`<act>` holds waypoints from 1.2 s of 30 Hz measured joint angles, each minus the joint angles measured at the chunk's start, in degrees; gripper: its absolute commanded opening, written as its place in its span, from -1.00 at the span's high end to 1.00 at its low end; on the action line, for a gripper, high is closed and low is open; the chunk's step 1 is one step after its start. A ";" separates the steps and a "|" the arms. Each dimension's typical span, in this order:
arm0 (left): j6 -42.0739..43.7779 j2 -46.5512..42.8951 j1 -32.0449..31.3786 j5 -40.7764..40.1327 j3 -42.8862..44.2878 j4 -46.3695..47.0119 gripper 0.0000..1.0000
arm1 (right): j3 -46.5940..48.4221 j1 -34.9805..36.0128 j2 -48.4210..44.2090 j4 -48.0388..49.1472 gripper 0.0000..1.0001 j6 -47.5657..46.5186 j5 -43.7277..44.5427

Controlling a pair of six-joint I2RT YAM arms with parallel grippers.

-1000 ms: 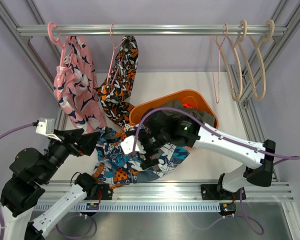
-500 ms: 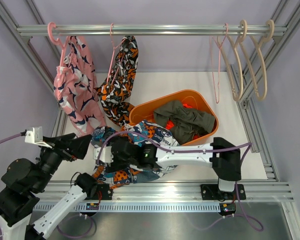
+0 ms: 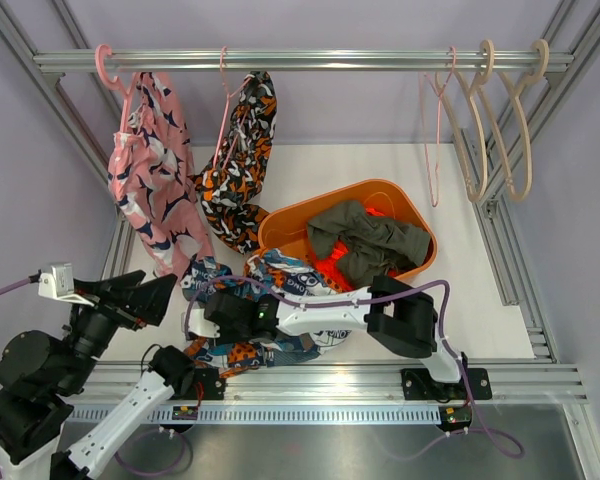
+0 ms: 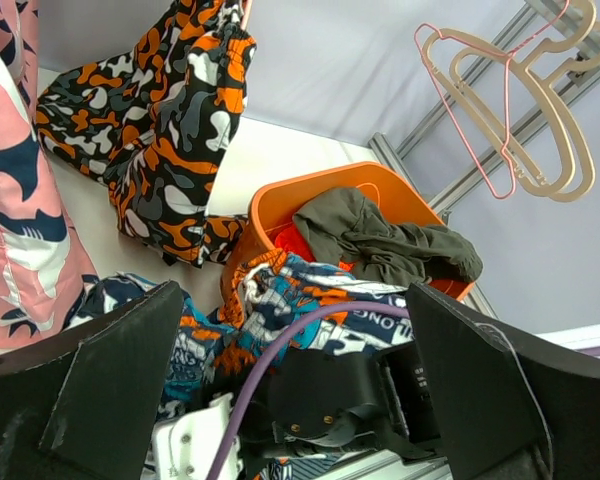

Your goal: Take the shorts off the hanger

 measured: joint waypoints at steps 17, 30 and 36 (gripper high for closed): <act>2.08 0.31 0.00 5.62 0.37 3.37 -0.98 | 19.80 -17.14 -12.24 -20.90 1.00 5.73 -47.71; 4.87 2.23 0.00 9.09 -0.59 9.81 -0.98 | 52.74 -45.38 -28.44 -14.01 1.00 20.63 -62.42; 5.05 4.11 0.00 10.36 -1.86 11.72 -0.98 | 56.59 -56.78 -27.67 -7.02 1.00 25.40 -61.81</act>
